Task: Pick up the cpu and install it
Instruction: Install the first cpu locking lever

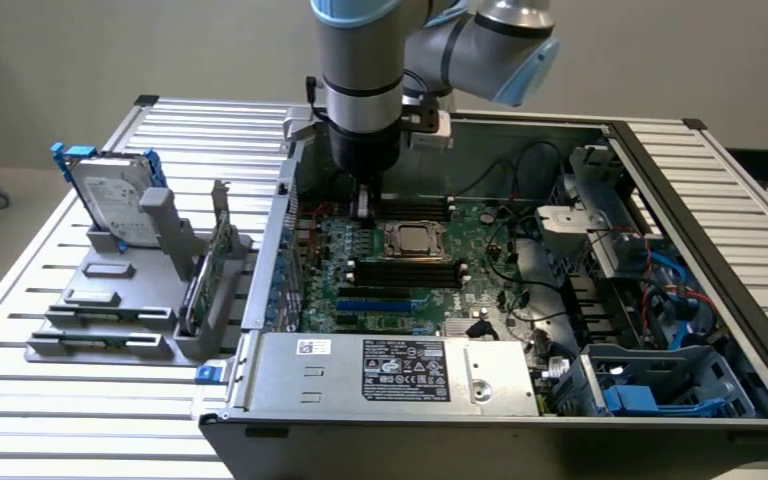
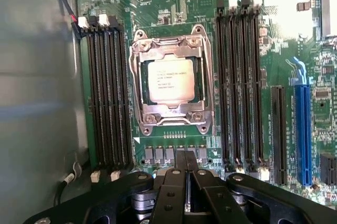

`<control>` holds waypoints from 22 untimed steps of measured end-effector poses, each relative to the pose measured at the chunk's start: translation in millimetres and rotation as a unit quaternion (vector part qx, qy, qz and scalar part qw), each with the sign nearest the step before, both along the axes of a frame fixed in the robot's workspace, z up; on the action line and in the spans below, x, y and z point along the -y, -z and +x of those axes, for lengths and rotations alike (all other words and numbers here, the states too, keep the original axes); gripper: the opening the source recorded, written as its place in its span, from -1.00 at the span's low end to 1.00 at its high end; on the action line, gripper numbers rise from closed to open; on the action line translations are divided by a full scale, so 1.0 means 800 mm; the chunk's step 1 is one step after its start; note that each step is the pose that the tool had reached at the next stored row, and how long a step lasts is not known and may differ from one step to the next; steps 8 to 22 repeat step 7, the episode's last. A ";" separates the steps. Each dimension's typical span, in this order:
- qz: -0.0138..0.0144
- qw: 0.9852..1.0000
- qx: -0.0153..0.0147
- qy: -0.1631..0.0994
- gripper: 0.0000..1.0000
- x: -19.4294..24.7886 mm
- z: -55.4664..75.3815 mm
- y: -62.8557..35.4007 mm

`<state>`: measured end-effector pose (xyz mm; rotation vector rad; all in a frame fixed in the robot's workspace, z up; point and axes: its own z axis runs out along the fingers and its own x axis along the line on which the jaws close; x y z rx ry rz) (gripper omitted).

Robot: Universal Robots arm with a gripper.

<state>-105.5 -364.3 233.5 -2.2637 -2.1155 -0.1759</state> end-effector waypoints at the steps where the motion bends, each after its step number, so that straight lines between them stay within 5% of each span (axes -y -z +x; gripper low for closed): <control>1: 0.000 1.000 0.002 -0.005 -0.79 -0.0002 0.000 0.000; 22: -0.001 1.000 0.003 -0.008 -0.79 -0.0002 0.000 0.000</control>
